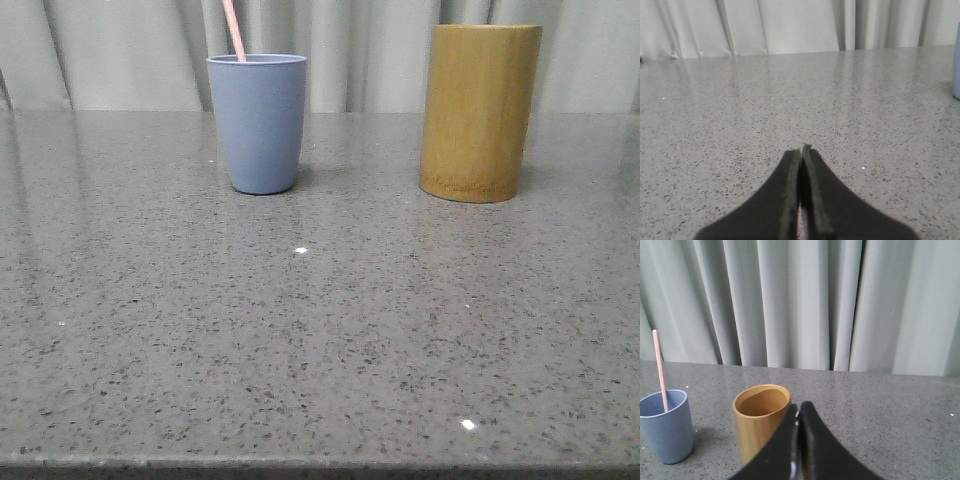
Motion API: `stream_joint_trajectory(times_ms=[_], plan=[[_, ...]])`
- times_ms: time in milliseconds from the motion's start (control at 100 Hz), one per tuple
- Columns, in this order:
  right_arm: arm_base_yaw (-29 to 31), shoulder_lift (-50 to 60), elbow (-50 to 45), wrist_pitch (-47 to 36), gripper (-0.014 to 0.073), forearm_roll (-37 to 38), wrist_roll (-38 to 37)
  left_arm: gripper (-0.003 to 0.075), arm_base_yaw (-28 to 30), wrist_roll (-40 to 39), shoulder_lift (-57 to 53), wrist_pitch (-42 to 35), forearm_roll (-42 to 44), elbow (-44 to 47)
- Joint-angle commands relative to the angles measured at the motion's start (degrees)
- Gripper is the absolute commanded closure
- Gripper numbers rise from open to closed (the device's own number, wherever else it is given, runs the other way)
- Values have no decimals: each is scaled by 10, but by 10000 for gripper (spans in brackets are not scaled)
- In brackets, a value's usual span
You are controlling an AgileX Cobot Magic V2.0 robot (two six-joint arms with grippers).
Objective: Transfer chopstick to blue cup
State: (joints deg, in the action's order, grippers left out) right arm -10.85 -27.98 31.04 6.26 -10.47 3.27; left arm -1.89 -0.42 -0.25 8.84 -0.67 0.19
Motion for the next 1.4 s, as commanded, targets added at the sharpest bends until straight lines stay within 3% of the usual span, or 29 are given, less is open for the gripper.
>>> stream_joint_trajectory(times_ms=[0, 370, 670, 860, 1120, 1230, 1390], plan=[[2, -3, 16, -40, 652, 4, 4, 739, 1, -5, -21, -45, -6, 4], [4, 20, -4, -63, 652, 4, 4, 739, 1, -5, -21, -45, -6, 4], [64, 108, -138, -163, 652, 9, 4, 739, 1, -5, -21, -45, -6, 4], [106, 170, -219, -163, 652, 39, -5, 739, 1, -5, -21, -45, -6, 4], [127, 254, -329, -168, 652, 88, -73, 739, 1, -5, -21, -45, -6, 4], [127, 301, -327, -88, 652, 98, -86, 739, 1, -5, -21, -43, -6, 4], [127, 298, -327, -85, 652, 98, -86, 739, 1, -5, -20, -43, -6, 4]])
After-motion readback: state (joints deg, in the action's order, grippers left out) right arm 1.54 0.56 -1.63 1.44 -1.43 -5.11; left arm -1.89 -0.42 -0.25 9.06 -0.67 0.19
